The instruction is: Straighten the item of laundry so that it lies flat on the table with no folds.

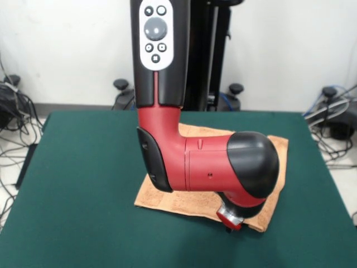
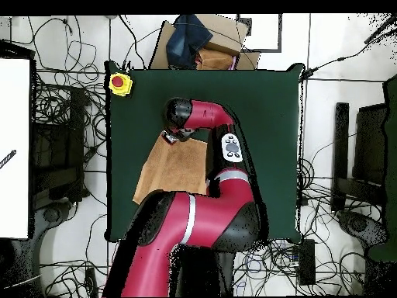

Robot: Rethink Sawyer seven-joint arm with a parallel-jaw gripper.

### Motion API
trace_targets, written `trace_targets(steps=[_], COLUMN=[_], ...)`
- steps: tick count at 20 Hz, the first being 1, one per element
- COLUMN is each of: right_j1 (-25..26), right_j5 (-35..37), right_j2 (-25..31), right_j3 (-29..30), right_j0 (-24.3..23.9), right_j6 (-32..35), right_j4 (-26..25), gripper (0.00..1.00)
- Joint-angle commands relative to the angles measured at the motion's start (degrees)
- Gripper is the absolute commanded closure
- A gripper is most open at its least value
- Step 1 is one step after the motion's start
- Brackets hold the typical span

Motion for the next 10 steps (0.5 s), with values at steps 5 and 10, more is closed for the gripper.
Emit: trace_targets(steps=[5,10], right_j1=[2.4,2.5], right_j5=[1.7,0.9], right_j2=[-0.4,-0.2], right_j3=[3.3,2.9], right_j0=[0.2,0.2], right_j6=[12.4,12.6], right_j4=[1.0,1.0], gripper=[0.0,0.0])
